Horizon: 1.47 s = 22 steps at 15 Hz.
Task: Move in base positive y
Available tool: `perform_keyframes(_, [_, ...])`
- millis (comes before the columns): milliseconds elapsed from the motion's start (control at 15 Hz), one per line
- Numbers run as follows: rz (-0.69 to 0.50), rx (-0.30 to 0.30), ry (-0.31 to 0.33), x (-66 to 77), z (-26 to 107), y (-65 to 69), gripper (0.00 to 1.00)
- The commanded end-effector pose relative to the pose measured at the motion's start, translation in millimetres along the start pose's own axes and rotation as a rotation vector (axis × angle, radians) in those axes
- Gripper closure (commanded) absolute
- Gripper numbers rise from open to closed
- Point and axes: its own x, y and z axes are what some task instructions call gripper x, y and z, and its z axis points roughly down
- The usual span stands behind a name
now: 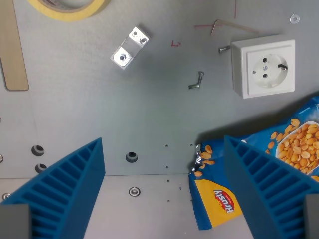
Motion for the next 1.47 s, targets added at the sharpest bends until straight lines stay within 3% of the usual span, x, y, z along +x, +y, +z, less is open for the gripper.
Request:
perform_keyframes(67, [0.001,0.000,0.006,0.0,-2.8,-4.9,0.00])
perform_keyframes(1467, [0.001,0.000,0.006,5.7,-2.6,-109.9,0.00])
